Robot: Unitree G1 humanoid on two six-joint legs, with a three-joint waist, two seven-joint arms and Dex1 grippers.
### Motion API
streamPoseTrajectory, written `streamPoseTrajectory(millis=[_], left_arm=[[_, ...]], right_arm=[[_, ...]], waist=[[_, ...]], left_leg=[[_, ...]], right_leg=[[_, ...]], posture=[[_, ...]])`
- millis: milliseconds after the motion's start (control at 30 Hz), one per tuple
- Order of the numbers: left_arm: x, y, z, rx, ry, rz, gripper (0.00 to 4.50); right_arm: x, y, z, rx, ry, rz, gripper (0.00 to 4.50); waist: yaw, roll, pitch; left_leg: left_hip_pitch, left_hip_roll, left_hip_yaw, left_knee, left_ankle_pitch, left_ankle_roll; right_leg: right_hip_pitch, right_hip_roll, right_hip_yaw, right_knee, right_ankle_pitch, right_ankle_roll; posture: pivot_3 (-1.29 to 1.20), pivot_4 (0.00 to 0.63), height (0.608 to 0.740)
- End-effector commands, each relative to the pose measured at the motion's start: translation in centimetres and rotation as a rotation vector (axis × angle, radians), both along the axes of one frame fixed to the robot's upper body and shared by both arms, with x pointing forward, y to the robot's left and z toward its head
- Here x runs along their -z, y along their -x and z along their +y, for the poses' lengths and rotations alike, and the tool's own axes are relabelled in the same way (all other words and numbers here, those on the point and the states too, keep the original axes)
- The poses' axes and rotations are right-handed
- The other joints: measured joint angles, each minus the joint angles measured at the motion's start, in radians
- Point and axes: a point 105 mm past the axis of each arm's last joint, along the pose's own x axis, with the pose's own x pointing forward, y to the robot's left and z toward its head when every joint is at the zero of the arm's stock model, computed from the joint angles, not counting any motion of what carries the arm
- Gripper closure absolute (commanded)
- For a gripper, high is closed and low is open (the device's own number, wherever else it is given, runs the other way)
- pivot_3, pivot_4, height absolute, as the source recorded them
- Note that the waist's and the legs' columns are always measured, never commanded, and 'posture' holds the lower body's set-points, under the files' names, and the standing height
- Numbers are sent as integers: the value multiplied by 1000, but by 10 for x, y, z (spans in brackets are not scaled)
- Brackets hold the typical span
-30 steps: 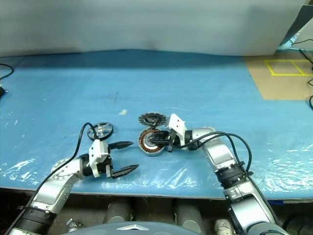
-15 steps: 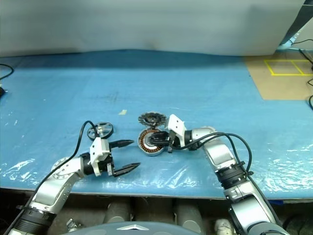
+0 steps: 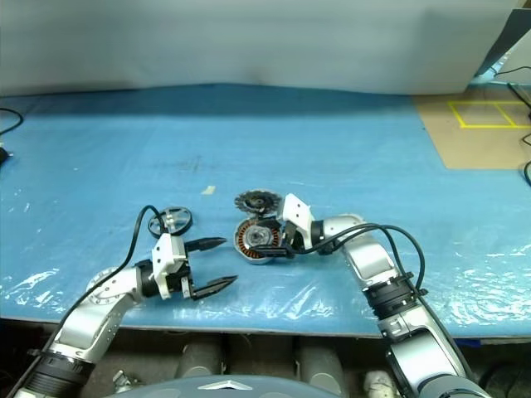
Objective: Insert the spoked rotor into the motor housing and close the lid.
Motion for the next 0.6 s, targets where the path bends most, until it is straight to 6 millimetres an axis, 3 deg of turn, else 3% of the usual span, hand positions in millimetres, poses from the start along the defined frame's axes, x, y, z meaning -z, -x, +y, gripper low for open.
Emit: streamPoseTrajectory(millis=[33,133,367,600], left_arm=[[0,1,5,-15,6,-21,0],[4,1,7,-23,6,-16,0],[11,4,10,-30,4,-12,0],[12,5,9,-31,2,-13,0]], right_arm=[[-11,1,6,-29,-36,-28,1243],[-12,0,7,-33,-42,-28,1895],[-16,-1,12,-52,-48,-49,4239],[-14,-1,13,-58,-38,-50,4239]], waist=[[0,0,0],[0,0,0],[0,0,0],[0,0,0]], left_leg=[[0,0,0,0,0,0],[0,0,0,0,0,0],[0,0,0,0,0,0],[0,0,0,0,0,0]], right_leg=[[0,0,0,0,0,0],[0,0,0,0,0,0],[0,0,0,0,0,0],[0,0,0,0,0,0]], posture=[[0,150,740],[0,150,740],[0,150,740],[0,150,740]])
